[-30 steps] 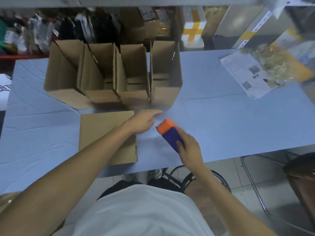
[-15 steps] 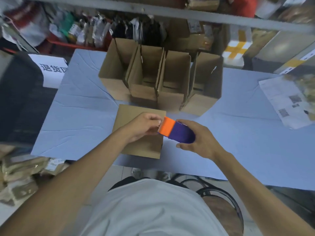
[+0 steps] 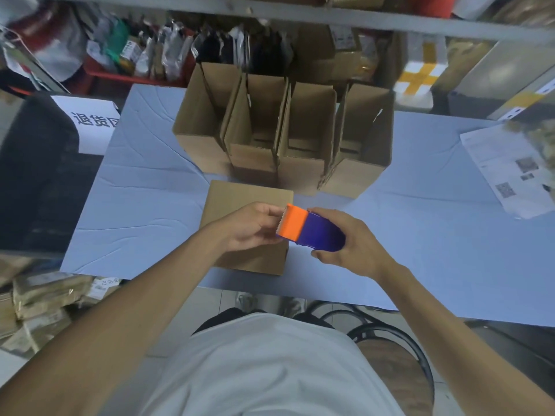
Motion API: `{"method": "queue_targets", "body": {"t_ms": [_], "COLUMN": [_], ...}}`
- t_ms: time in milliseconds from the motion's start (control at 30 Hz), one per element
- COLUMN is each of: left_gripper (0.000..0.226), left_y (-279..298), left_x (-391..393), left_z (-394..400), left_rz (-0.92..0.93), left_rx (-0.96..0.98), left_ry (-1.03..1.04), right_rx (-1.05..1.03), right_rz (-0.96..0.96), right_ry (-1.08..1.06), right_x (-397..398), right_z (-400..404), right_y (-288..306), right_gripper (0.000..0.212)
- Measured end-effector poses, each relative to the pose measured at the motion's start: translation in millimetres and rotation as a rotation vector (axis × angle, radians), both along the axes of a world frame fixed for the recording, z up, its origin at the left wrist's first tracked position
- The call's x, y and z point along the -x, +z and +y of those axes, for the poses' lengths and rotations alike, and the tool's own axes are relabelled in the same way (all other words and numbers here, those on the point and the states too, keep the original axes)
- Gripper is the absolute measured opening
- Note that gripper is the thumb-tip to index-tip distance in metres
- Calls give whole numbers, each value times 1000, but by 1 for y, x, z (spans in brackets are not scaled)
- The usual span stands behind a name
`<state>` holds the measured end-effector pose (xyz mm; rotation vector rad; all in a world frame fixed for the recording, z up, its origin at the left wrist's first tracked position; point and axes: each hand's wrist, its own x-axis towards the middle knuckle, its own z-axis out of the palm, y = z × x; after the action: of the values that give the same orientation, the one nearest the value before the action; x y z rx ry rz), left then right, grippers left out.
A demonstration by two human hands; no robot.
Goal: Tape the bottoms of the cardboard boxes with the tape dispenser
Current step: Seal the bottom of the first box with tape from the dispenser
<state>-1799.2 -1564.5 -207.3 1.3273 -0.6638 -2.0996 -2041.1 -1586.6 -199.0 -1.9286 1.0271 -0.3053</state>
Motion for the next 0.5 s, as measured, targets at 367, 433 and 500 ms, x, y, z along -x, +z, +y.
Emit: {"method": "queue_targets", "body": {"t_ms": [367, 433, 500], "left_gripper": [19, 14, 13], "left_y": [1, 1, 2], "left_x": [6, 3, 0], "left_z": [-7, -8, -10], "left_rz": [-339, -327, -275], "left_rx": [61, 51, 48], "left_ry": [0, 20, 10], "right_rx": [27, 22, 17], "right_rz": [6, 3, 0], "right_ry": [-17, -47, -55], "right_x": [4, 7, 10], "right_z": [-4, -5, -6], "right_y": [-5, -7, -7], "right_gripper": [73, 72, 73]}}
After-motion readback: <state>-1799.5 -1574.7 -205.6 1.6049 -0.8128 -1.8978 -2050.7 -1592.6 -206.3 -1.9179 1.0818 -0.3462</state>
